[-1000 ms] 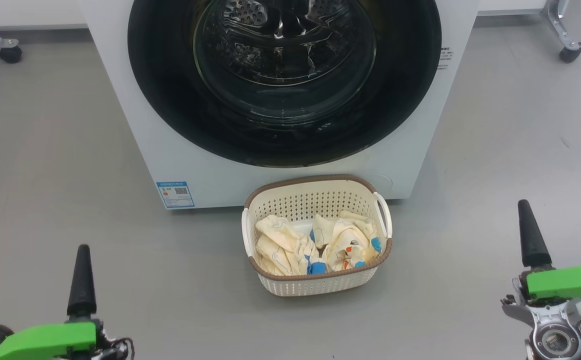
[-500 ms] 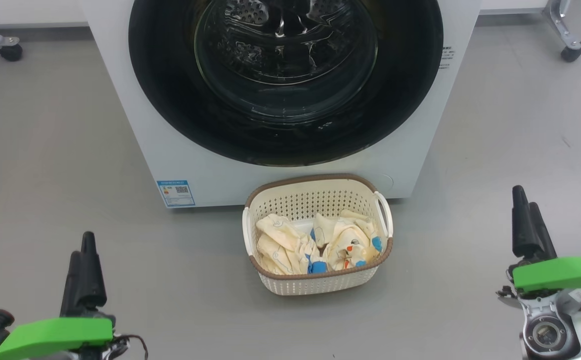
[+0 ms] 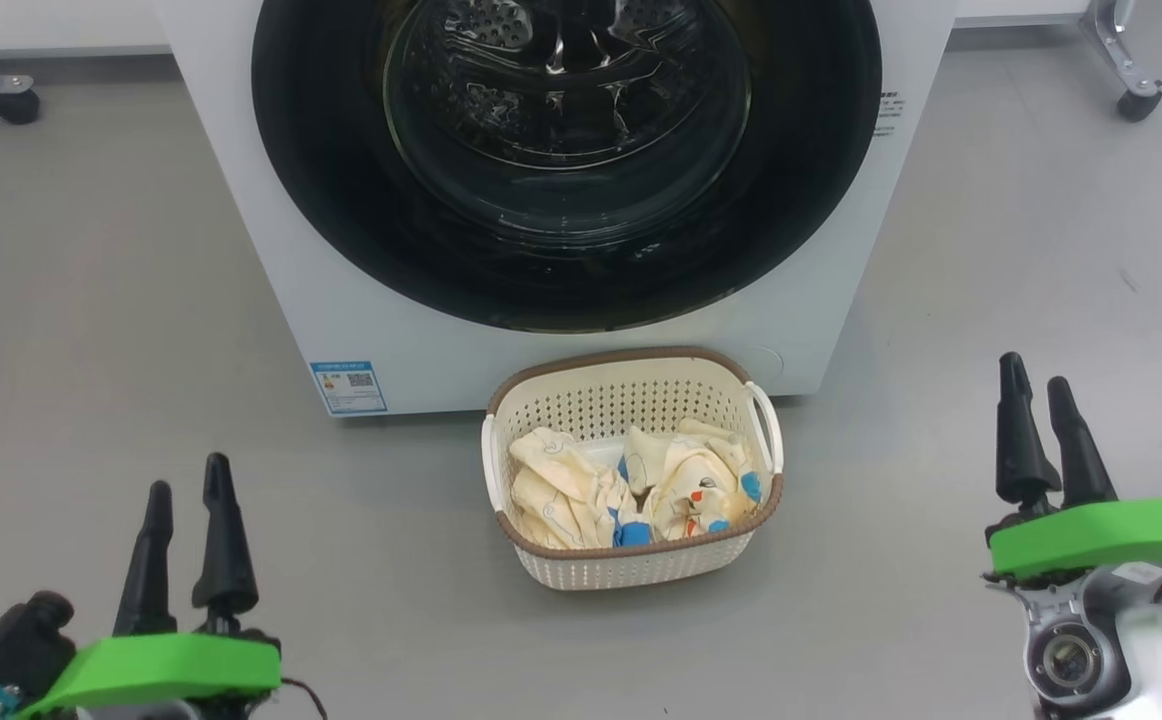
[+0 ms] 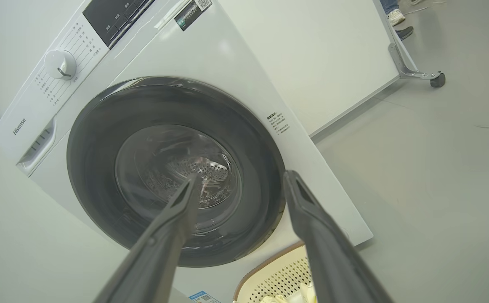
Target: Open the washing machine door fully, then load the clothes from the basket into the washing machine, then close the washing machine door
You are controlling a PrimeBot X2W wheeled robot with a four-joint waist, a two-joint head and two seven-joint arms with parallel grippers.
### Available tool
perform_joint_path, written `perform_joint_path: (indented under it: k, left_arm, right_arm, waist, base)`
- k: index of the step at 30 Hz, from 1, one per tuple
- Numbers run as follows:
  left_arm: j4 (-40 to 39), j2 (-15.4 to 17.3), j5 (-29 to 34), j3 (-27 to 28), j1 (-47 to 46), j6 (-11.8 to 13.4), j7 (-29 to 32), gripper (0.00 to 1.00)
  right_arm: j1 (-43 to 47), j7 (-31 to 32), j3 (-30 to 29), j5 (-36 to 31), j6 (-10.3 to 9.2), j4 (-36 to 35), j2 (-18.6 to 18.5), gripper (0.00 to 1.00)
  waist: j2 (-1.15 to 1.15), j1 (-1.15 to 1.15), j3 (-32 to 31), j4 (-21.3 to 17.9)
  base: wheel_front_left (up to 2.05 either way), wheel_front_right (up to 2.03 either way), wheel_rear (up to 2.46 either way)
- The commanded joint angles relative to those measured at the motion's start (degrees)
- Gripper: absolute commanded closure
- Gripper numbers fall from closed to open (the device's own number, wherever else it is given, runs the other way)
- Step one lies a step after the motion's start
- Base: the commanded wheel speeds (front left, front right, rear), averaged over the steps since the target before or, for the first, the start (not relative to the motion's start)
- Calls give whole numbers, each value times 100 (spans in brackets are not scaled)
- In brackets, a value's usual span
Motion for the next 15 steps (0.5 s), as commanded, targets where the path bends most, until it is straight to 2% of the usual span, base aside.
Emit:
perform_joint_path:
  k: [1,7,15]
  left_arm:
    - [-249,108,387,71,-266,38,-100,0]
    - [-174,114,936,-131,-229,192,-202,0]
    - [-77,120,1416,-279,-244,116,-319,0]
  right_arm:
    - [-345,-111,133,-229,-13,-225,-100,0]
    - [-384,-213,232,-855,-13,-197,-105,0]
    - [-419,-330,352,-1526,-14,-193,-110,0]
  waist:
    - [0,0,6,-5]
    - [0,0,7,-18]
    - [0,0,34,-17]
  base:
    - [0,0,0]
    - [0,0,0]
    - [0,0,0]
